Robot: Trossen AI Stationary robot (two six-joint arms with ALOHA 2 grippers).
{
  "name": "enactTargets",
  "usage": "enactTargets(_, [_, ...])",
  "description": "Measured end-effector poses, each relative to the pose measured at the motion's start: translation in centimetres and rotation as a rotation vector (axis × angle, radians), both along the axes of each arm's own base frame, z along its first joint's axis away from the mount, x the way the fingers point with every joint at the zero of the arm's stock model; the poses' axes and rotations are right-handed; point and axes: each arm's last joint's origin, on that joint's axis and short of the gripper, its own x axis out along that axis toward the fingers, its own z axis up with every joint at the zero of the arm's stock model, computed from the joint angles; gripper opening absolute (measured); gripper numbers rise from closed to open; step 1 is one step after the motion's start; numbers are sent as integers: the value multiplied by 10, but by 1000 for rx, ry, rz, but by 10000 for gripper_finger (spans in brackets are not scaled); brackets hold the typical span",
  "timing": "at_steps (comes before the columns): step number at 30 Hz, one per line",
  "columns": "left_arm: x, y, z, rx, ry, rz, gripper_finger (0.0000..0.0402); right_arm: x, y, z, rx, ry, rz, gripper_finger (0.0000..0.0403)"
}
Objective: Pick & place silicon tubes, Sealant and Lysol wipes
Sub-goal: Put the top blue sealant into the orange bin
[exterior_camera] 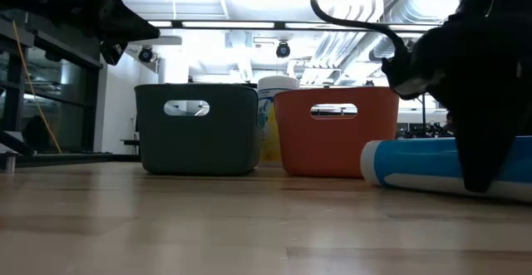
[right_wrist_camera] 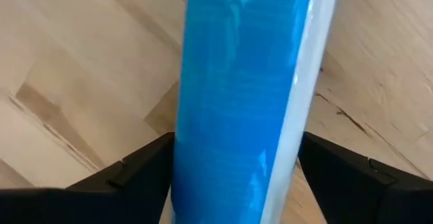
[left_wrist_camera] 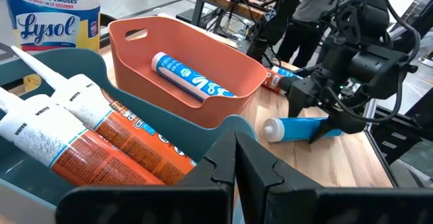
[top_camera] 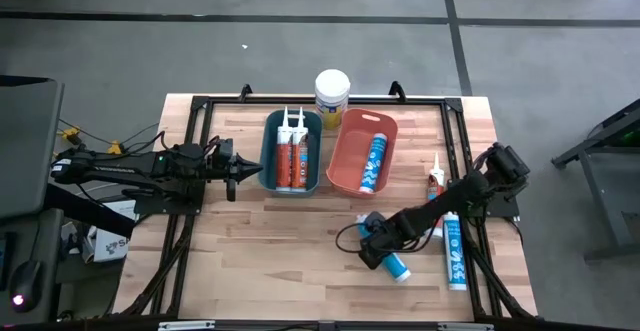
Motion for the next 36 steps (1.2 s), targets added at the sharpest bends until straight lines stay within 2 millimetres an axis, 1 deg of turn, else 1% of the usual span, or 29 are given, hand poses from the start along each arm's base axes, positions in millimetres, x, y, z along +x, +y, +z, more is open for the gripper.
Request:
enactTargets(3, [0, 0, 0, 0, 0, 1, 0, -1, -1, -1, -5, 12, -20, 269])
enactTargets(7, [0, 0, 0, 0, 0, 0, 0, -2, 0, -1, -1, 22, -22, 209])
enactTargets(11, [0, 0, 0, 0, 0, 0, 0, -3, 2, 1, 10, 14, -16, 208])
enactTargets(15, [0, 0, 0, 0, 0, 0, 0, -4, 5, 15, 34, 16, -31, 208])
enactTargets(17, [0, 0, 0, 0, 0, 0, 0, -4, 11, 29, 67, 15, -15, 208])
enactTargets(20, [0, 0, 0, 0, 0, 0, 0, 0, 19, 53, 91, -43, 3, 208])
enactTargets(24, [0, 0, 0, 0, 0, 0, 0, 7, 22, 82, 39, -97, 14, 208])
enactTargets(27, [0, 0, 0, 0, 0, 0, 0, 16, 20, 111, -11, -148, 29, 208])
enactTargets(29, [0, 0, 0, 0, 0, 0, 0, 21, 13, 130, -66, -168, 40, 208])
enactTargets(32, [0, 0, 0, 0, 0, 0, 0, 29, -2, 156, -157, -202, 37, 208])
enactTargets(34, [0, 0, 0, 0, 0, 0, 0, 34, -14, 171, -210, -233, 28, 208])
enactTargets(36, [0, 0, 0, 0, 0, 1, 0, 38, -27, 180, -268, -245, 21, 208])
